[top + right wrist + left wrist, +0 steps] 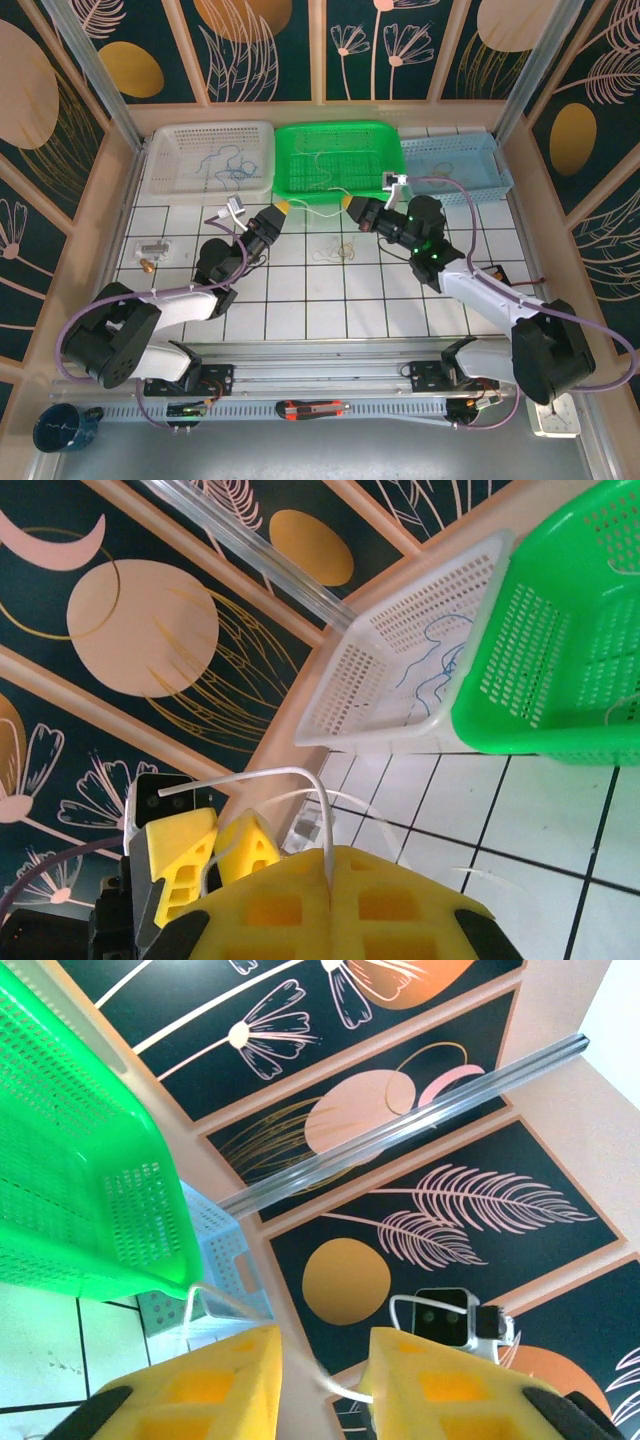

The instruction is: Untangle the cables

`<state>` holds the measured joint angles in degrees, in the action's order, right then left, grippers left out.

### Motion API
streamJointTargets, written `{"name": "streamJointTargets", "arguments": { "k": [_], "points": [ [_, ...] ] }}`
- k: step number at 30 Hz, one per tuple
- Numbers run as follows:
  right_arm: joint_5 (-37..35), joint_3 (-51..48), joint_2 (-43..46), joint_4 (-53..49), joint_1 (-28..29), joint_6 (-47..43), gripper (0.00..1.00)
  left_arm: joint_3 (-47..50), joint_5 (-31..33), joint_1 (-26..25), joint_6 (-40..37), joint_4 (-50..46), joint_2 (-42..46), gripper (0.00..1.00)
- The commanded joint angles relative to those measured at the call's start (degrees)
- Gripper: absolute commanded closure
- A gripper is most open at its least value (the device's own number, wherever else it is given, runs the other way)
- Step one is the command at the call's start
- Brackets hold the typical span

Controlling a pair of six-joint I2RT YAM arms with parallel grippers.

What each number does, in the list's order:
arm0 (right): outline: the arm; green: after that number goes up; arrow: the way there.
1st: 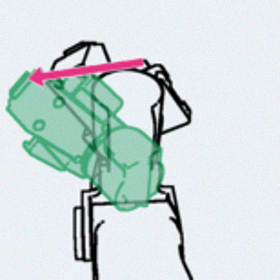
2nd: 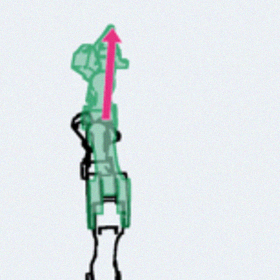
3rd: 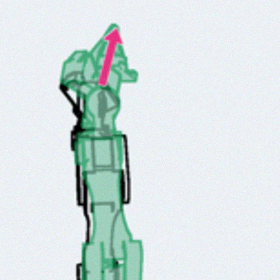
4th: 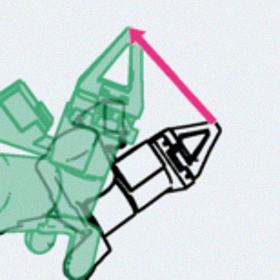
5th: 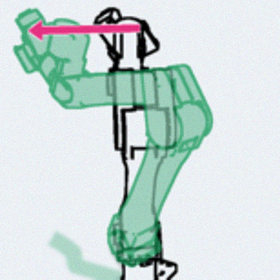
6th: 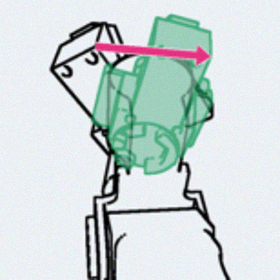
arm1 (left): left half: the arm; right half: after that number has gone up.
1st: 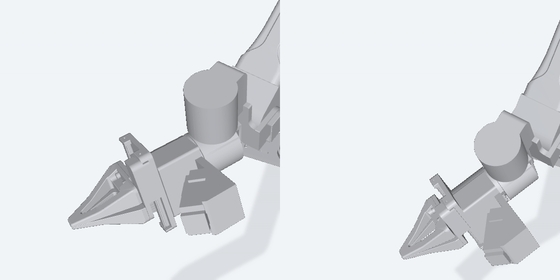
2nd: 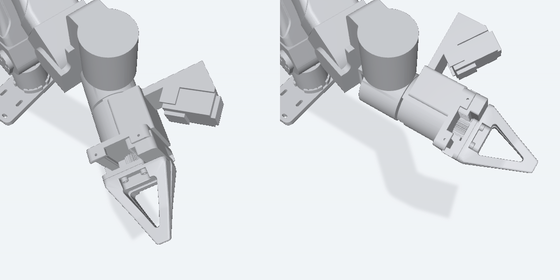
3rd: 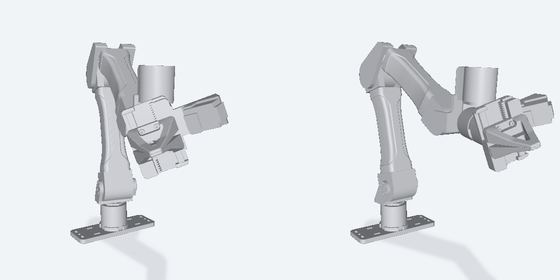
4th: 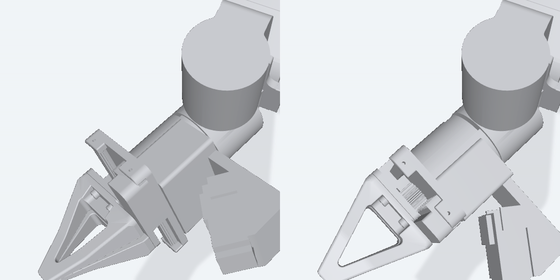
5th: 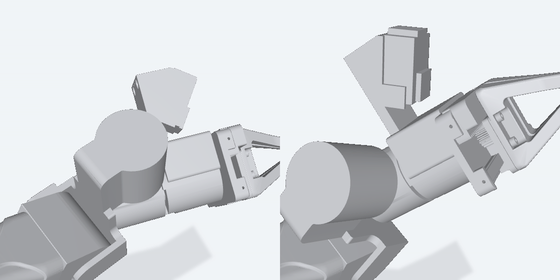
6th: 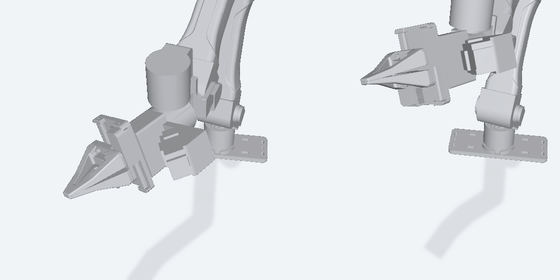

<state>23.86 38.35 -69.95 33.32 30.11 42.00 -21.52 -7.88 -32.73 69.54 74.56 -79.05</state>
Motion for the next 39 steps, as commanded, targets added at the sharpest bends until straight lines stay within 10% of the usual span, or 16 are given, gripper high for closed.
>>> {"name": "streamJointTargets", "arguments": {
  "k": [1,11,23,39],
  "points": [
    [-1.75,3.6,-0.61,-1.63,0.65,-6.55,1.0,0.68,-0.46,0.21,-0.99,2.67,0.26,0.68],
    [-4.61,12.41,-3.14,-7.74,-0.28,-12.36,1.0,0.63,-1.44,0.21,-6.1,-4.53,3.4,0.52],
    [-7.64,36.37,-18.28,-11.57,-6.46,-15.02,1.0,3.33,1.34,0.23,-9.56,-11.13,7.81,0.01],
    [-7.86,50.24,-42.53,-15.74,-10.33,-17.16,0.99,1.57,1.86,0.23,-12.29,-19.43,10.14,0.01]
  ]
}}
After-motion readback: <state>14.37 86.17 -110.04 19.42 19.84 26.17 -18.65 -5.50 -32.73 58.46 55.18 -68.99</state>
